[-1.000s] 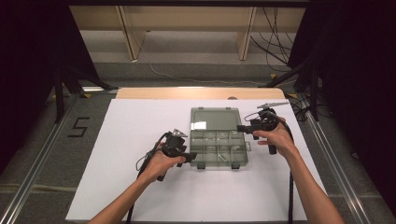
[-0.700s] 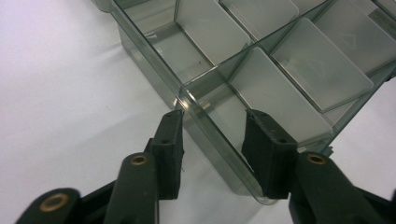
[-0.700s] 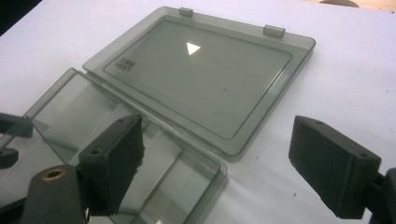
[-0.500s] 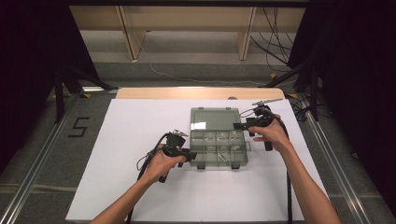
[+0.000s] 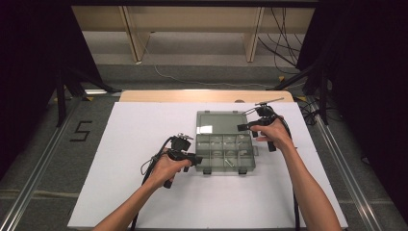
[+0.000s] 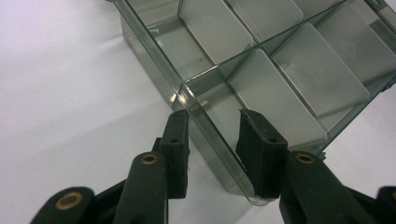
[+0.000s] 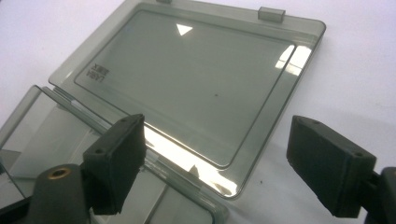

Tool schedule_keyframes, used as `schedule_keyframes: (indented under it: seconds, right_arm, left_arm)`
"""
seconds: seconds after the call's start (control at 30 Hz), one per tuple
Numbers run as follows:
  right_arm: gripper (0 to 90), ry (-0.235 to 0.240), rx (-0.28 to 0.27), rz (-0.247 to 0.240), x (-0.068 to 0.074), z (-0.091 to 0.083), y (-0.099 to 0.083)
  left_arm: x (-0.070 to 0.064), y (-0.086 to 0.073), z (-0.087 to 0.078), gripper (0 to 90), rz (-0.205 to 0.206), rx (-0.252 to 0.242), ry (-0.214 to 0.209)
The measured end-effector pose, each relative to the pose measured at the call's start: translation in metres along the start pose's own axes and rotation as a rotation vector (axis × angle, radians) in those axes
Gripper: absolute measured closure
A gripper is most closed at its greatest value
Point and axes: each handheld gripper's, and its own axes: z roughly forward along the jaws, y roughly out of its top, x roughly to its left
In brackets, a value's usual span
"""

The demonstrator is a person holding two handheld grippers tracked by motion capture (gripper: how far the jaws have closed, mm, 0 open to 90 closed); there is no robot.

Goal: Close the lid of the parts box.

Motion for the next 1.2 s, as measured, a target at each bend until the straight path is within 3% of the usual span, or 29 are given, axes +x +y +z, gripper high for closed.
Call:
schedule_keyframes:
  seconds: [0.17,0.2,0.23,0.3,0.37,0.4,0.43,0.53,0.57,0.7,0.73,0.77,0.8,1.07,1.2]
  right_arm:
    - [24.8,0.001,0.007,0.003,-0.001,0.002,0.005]
    - [24.3,0.006,0.023,0.009,-0.001,0.002,0.006]
    - [24.4,0.008,0.030,-0.005,-0.003,0.002,0.007]
    - [25.3,0.012,0.042,0.012,-0.002,0.005,0.008]
    - [25.3,0.007,0.052,0.023,-0.002,0.006,0.009]
    - [25.4,-0.006,0.038,0.017,-0.003,0.008,0.008]
    - [25.4,-0.016,0.045,-0.001,-0.005,0.009,0.008]
    - [25.9,-0.014,0.074,0.031,-0.005,0.011,0.008]
    - [26.2,-0.014,0.068,0.004,-0.008,0.013,0.008]
    - [29.1,-0.004,0.069,-0.001,-0.008,0.015,0.007]
    - [29.8,-0.005,0.071,0.002,-0.008,0.016,0.007]
    - [30.7,-0.006,0.084,0.040,-0.007,0.016,0.007]
    - [31.4,-0.012,0.075,0.008,-0.009,0.017,0.007]
    - [36.5,-0.008,0.079,0.029,-0.012,0.019,0.005]
    - [40.2,0.001,0.105,0.081,-0.012,0.018,0.005]
  left_arm:
    - [0.000,0.000,0.000,63.0,0.005,0.002,0.001]
    - [0.002,0.001,-0.002,62.9,0.035,0.028,-0.004]
    - [0.001,0.000,-0.001,62.9,0.024,0.019,-0.004]
    - [0.000,0.000,0.000,63.1,0.000,0.003,-0.003]
    - [0.000,0.000,0.000,62.8,0.004,0.003,-0.002]
    - [0.001,0.000,-0.001,62.6,0.030,0.023,-0.004]
    - [0.001,0.000,-0.002,62.3,0.030,0.024,-0.005]
    - [0.000,0.000,0.000,62.4,0.009,0.012,-0.007]
    - [0.000,0.000,0.000,62.4,0.003,0.008,-0.005]
    - [0.000,0.000,0.000,62.4,0.009,0.014,-0.005]
    - [0.000,0.000,0.000,62.3,0.010,0.012,-0.003]
    - [0.000,0.000,0.000,62.3,0.014,0.015,-0.004]
    - [0.000,0.000,0.000,62.3,0.014,0.014,-0.003]
    - [0.000,0.000,-0.001,62.8,0.017,0.019,-0.005]
    - [0.001,0.000,-0.001,62.8,0.020,0.022,-0.007]
